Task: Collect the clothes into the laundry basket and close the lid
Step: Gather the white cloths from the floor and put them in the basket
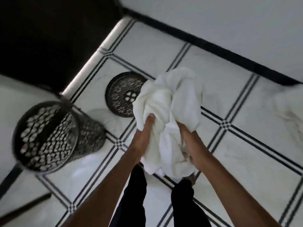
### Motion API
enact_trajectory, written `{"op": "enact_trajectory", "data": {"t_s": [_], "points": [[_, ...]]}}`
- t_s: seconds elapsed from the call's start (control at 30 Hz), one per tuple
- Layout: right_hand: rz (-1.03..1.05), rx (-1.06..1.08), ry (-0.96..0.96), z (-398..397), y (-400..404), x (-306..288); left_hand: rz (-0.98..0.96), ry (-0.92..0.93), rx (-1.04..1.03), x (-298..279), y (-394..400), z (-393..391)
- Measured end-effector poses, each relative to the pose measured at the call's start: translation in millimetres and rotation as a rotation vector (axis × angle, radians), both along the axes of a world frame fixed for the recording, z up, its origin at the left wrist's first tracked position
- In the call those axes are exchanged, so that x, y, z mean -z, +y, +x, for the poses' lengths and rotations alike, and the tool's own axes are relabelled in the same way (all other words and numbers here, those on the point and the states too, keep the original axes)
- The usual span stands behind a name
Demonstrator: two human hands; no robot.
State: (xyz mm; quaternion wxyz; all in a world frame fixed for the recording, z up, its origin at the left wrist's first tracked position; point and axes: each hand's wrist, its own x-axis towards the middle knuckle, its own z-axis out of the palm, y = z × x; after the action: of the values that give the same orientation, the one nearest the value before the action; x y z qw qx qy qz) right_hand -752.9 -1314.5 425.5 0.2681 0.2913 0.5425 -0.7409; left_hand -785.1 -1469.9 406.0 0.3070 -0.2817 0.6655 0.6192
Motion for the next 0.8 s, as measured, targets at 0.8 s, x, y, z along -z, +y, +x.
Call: {"op": "enact_trajectory", "data": {"t_s": [0.8], "points": [[0.482,-1.051,0.129,-151.7,-554.2,102.5,-0.34,-0.278,-0.543,64.9,-537.7,-7.8]]}}
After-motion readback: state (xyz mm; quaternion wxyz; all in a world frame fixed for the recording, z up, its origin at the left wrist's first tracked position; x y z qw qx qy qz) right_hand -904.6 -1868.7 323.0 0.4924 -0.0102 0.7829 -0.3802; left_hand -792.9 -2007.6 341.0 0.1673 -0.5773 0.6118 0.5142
